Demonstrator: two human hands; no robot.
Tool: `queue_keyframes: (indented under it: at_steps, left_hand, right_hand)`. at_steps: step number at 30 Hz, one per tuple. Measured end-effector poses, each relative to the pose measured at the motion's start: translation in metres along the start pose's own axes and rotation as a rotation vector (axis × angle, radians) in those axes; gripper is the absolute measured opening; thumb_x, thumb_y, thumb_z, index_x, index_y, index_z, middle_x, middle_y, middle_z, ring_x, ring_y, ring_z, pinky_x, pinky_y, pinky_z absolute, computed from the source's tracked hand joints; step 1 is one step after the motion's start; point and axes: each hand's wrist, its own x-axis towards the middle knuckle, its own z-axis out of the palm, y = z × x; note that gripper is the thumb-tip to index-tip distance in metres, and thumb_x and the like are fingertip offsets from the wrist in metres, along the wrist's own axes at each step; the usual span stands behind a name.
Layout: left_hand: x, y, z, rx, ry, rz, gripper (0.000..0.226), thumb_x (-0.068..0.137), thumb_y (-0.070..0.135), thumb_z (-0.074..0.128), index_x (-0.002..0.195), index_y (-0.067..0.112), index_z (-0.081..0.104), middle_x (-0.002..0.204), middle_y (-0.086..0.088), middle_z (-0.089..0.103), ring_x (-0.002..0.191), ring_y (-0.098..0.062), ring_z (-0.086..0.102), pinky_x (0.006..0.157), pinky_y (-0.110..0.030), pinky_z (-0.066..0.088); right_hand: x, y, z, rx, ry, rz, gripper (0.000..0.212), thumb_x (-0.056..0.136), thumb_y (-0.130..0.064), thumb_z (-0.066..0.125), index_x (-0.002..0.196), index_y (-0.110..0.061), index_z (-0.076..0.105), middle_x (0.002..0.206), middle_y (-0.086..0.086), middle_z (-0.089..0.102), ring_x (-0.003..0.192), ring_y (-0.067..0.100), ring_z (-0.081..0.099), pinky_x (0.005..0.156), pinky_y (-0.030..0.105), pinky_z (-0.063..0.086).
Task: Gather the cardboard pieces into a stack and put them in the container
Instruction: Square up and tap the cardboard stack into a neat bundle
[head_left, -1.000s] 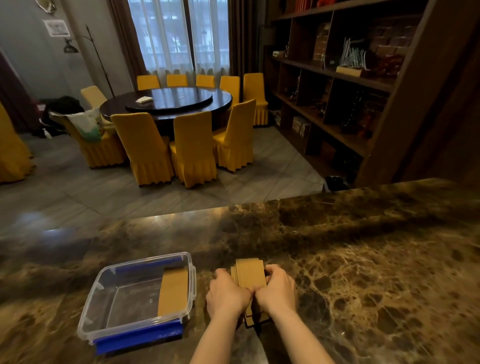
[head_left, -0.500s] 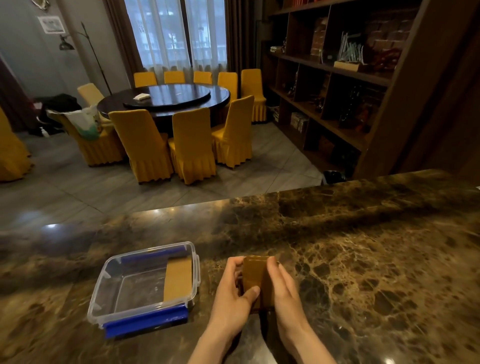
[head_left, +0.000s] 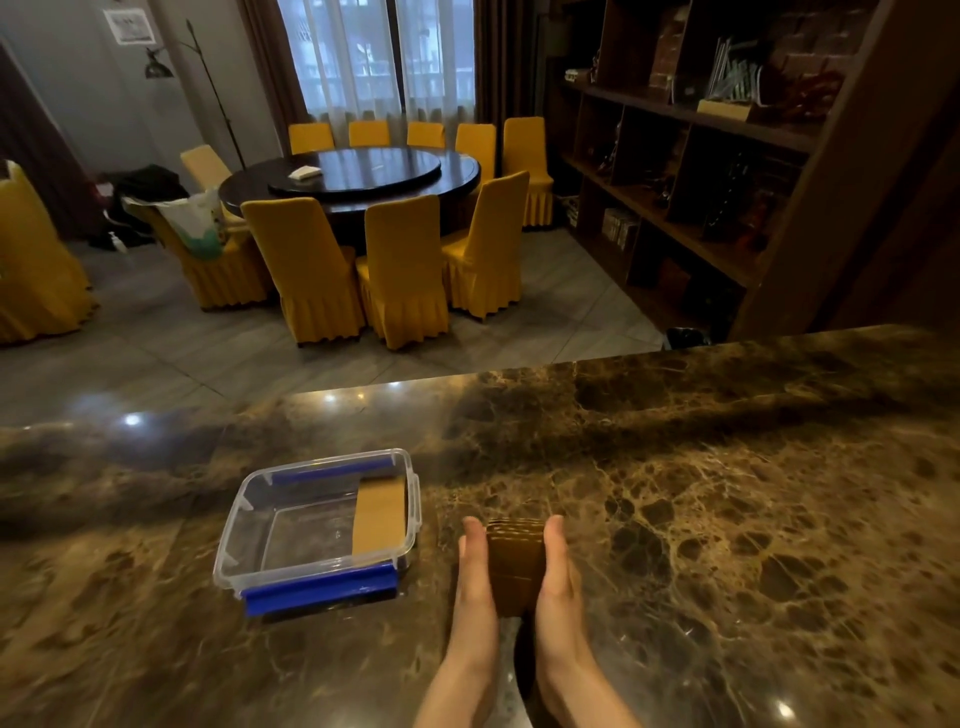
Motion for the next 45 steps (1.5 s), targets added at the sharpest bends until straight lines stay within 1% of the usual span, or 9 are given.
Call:
queue_keyframes:
  at_steps: [6, 10, 16, 21, 24, 29, 33, 40, 45]
  left_hand:
    - [0.004, 0.012, 0.018, 0.219, 0.152, 0.107, 0.043, 0.1, 0.054, 0.045, 0.099, 0.017, 0.068, 0.096, -0.005, 0.072, 0.091, -0.017, 0.066, 0.081, -0.034, 0.048]
    - [0.001, 0.007, 0.018, 0.209, 0.129, 0.114, 0.039, 0.103, 0.044, 0.043, 0.099, 0.017, 0.07, 0.096, -0.006, 0.072, 0.088, -0.015, 0.067, 0.076, -0.032, 0.047]
    - [-0.006, 0.005, 0.013, -0.075, 0.101, -0.04, 0.073, 0.086, 0.076, 0.049, 0.118, 0.014, 0.073, 0.114, -0.011, 0.076, 0.109, -0.025, 0.071, 0.106, -0.043, 0.051]
    - [-0.007, 0.007, 0.012, 0.131, 0.162, 0.128, 0.04, 0.104, 0.044, 0.041, 0.092, 0.023, 0.073, 0.098, -0.002, 0.074, 0.092, -0.008, 0.07, 0.088, -0.025, 0.053]
    - [-0.009, 0.003, 0.011, 0.192, 0.156, 0.232, 0.037, 0.098, 0.047, 0.041, 0.085, 0.021, 0.062, 0.086, 0.002, 0.065, 0.076, -0.001, 0.063, 0.069, -0.018, 0.047]
    - [-0.004, 0.001, 0.014, 0.052, 0.207, 0.164, 0.062, 0.098, 0.06, 0.041, 0.139, 0.017, 0.06, 0.14, -0.006, 0.063, 0.13, -0.02, 0.057, 0.118, -0.043, 0.04]
    - [-0.001, 0.002, 0.011, 0.04, 0.218, 0.172, 0.09, 0.082, 0.08, 0.045, 0.144, 0.015, 0.056, 0.147, -0.009, 0.059, 0.136, -0.024, 0.054, 0.122, -0.049, 0.036]
    - [-0.003, -0.004, 0.008, 0.138, 0.224, 0.124, 0.065, 0.099, 0.056, 0.037, 0.147, 0.014, 0.053, 0.15, -0.01, 0.055, 0.14, -0.023, 0.049, 0.124, -0.048, 0.031]
    - [-0.001, 0.0, -0.013, 0.193, 0.0, 0.115, 0.07, 0.093, 0.062, 0.03, 0.108, 0.006, 0.069, 0.103, -0.01, 0.076, 0.094, -0.011, 0.073, 0.085, -0.021, 0.058]
  right_hand:
    - [0.004, -0.002, -0.005, 0.012, 0.008, 0.012, 0.118, 0.052, -0.1, 0.052, 0.137, -0.019, 0.063, 0.135, 0.007, 0.069, 0.123, 0.023, 0.066, 0.113, 0.05, 0.048]
    - [-0.002, -0.024, -0.005, -0.038, -0.09, 0.002, 0.082, 0.076, -0.081, 0.04, 0.117, -0.019, 0.077, 0.112, 0.009, 0.08, 0.103, 0.024, 0.077, 0.088, 0.039, 0.062]
    - [-0.007, -0.018, -0.002, -0.082, -0.148, -0.079, 0.067, 0.085, -0.079, 0.04, 0.112, -0.031, 0.077, 0.111, 0.009, 0.079, 0.103, 0.026, 0.076, 0.094, 0.046, 0.06]
    - [-0.006, -0.016, 0.0, -0.187, -0.127, -0.163, 0.054, 0.099, -0.058, 0.043, 0.098, -0.014, 0.075, 0.097, 0.011, 0.077, 0.091, 0.025, 0.076, 0.076, 0.033, 0.062]
    - [-0.003, -0.017, 0.0, -0.289, -0.104, -0.291, 0.049, 0.09, -0.057, 0.041, 0.083, -0.015, 0.065, 0.088, 0.003, 0.069, 0.086, 0.023, 0.068, 0.081, 0.046, 0.057]
    - [-0.004, -0.017, 0.005, -0.17, -0.107, -0.144, 0.058, 0.099, -0.059, 0.043, 0.143, -0.023, 0.051, 0.137, -0.008, 0.05, 0.129, 0.01, 0.046, 0.113, 0.032, 0.034]
    - [-0.001, -0.005, 0.009, -0.148, -0.073, -0.129, 0.103, 0.066, -0.098, 0.041, 0.128, -0.019, 0.06, 0.143, 0.019, 0.058, 0.129, 0.034, 0.059, 0.113, 0.058, 0.045]
    - [-0.004, -0.002, 0.007, -0.134, -0.043, -0.112, 0.102, 0.068, -0.082, 0.049, 0.134, -0.005, 0.058, 0.141, 0.023, 0.058, 0.129, 0.038, 0.057, 0.114, 0.06, 0.043]
    - [0.001, -0.004, 0.004, -0.184, -0.053, -0.18, 0.065, 0.075, -0.075, 0.045, 0.09, -0.016, 0.065, 0.094, 0.017, 0.068, 0.091, 0.034, 0.068, 0.093, 0.054, 0.056]
